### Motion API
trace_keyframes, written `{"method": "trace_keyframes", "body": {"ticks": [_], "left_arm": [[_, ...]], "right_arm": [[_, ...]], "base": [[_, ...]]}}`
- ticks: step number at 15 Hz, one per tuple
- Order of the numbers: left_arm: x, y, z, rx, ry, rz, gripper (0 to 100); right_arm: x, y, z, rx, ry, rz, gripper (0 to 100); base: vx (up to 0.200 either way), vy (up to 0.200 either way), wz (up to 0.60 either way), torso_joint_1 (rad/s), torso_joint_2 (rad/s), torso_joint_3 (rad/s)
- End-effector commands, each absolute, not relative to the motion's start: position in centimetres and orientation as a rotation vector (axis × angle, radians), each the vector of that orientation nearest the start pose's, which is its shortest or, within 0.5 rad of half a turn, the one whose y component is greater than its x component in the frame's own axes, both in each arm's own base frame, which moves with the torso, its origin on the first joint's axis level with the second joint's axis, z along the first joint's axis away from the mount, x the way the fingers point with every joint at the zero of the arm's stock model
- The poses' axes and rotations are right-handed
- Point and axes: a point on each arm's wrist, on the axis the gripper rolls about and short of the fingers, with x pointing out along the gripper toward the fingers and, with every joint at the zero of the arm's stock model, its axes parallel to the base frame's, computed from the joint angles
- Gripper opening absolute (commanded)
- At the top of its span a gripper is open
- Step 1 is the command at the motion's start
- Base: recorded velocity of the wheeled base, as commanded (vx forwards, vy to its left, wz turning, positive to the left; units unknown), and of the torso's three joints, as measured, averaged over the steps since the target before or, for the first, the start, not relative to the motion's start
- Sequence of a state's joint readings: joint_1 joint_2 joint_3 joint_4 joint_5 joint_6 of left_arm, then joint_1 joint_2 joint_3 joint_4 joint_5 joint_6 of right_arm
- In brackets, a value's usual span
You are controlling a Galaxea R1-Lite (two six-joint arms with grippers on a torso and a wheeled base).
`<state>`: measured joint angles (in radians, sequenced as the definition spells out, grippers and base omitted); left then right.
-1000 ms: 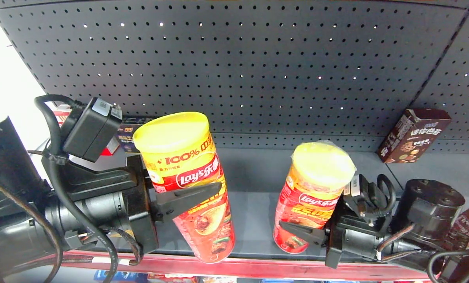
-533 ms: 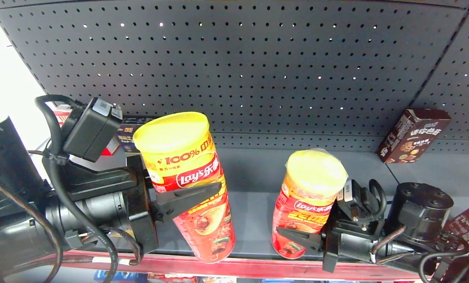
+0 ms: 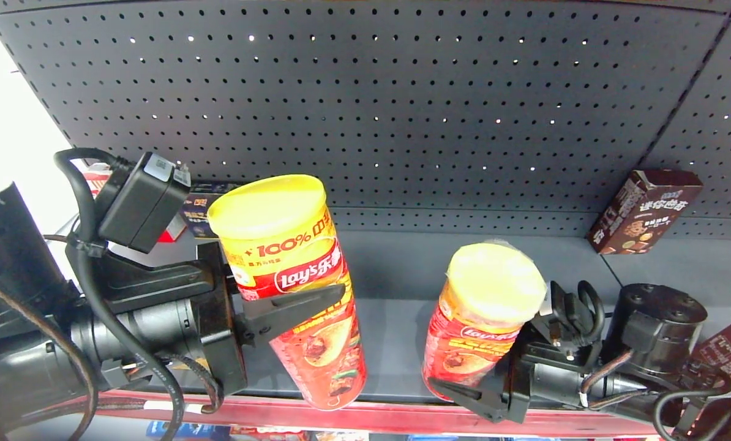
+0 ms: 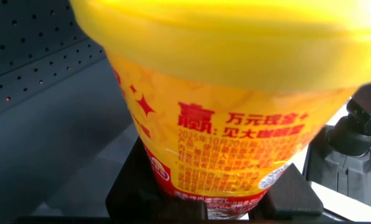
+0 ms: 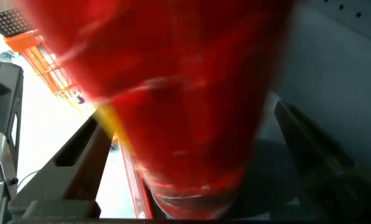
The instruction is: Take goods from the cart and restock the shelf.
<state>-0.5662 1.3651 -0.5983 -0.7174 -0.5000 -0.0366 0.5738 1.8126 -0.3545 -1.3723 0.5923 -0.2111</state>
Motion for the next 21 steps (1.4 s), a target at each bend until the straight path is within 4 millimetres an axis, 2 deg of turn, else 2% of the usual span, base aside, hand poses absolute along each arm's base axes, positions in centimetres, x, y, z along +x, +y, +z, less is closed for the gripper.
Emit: {"method": "trace_keyframes", "body": {"ticks": [1,4,7,8,9,10,13,15,16,18,21], "left_arm": [[17.7,-12.5,22.2,-0.032,0.073,-1.065,0],[17.7,-12.5,22.2,-0.032,0.073,-1.065,0],[17.7,-12.6,22.2,-0.03,0.072,-1.066,0],[17.7,-12.6,22.2,-0.03,0.072,-1.066,0],[17.7,-12.6,22.2,-0.03,0.072,-1.066,0],[17.7,-12.6,22.2,-0.03,0.07,-1.066,0],[17.5,-12.4,22.4,-0.03,0.061,-1.067,0],[17.3,-12.3,22.6,-0.031,0.048,-1.068,0],[17.2,-12.3,22.7,-0.031,0.048,-1.068,0],[17.2,-12.4,22.8,-0.03,0.041,-1.076,0],[17.1,-12.5,22.8,-0.029,0.044,-1.081,0]], "right_arm": [[21.0,15.0,12.9,-0.187,-0.075,1.163,100],[19.8,14.2,14.5,-0.188,-0.132,1.148,100],[17.9,11.4,16.9,-0.192,-0.214,1.077,100],[16.9,10.5,17.4,-0.193,-0.211,1.062,100],[16.8,10.5,17.4,-0.194,-0.211,1.06,100],[14.9,9.0,18.9,-0.196,-0.231,1.025,100],[12.0,7.4,21.1,-0.191,-0.26,0.938,100],[8.6,5.3,22.6,-0.175,-0.285,0.819,100],[7.6,4.8,22.7,-0.162,-0.278,0.784,100],[3.9,2.5,21.5,-0.134,-0.238,0.639,100],[0.1,0.1,18.0,-0.068,-0.186,0.479,100]], "base": [[0.0,0.0,0.0,0.0,0.0,0.0],[0.0,0.0,0.0,0.0,0.0,0.0],[0.0,0.0,0.0,0.0,0.0,0.0],[0.0,0.0,0.0,0.0,0.0,0.0],[0.0,0.0,0.0,0.0,0.0,0.0],[0.0,0.0,0.0,0.0,0.0,0.0],[0.0,0.0,0.0,0.0,0.0,0.0],[0.0,0.0,0.0,0.0,0.0,0.0],[0.0,0.0,0.0,0.0,0.0,0.0],[0.0,0.0,0.0,0.0,0.0,0.0],[0.0,0.0,0.0,0.0,0.0,0.0]]}}
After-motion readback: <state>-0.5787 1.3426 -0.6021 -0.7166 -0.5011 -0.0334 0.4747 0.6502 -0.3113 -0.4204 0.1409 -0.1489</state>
